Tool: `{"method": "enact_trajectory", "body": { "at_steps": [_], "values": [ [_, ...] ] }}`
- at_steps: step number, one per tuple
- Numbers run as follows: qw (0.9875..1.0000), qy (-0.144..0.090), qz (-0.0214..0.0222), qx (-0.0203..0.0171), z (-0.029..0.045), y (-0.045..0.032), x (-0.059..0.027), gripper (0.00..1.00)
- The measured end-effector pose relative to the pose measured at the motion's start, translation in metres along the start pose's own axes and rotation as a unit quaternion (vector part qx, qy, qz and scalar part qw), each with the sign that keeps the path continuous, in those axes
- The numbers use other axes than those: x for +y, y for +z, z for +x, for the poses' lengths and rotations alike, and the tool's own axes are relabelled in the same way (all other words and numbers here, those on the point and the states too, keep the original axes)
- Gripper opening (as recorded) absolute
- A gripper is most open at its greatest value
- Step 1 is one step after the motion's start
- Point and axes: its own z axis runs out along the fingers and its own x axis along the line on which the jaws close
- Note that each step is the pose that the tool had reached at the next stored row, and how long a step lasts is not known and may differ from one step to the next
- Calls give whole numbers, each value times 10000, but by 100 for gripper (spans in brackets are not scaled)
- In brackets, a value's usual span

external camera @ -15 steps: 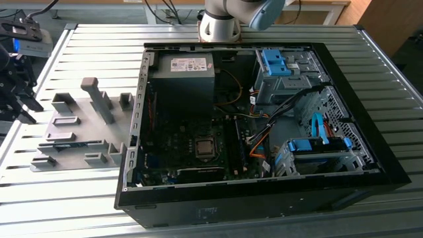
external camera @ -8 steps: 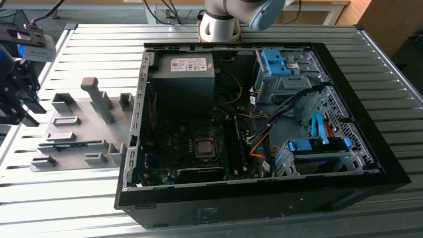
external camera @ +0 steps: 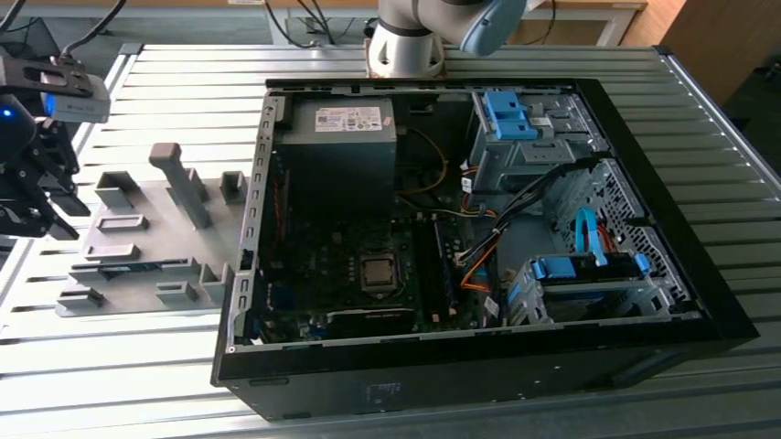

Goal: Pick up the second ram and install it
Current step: 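Pick up the second ram and move it above second insertion slot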

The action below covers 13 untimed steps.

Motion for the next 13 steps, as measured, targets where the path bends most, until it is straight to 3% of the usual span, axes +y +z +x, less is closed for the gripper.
{"method": "enact_trajectory", "body": {
  "at_steps": [7, 13],
  "values": [
    [10000, -16, 0, 5, 3, 120, -3, 37],
    [10000, -17, 0, 5, 3, 130, -3, 37]
  ]
}}
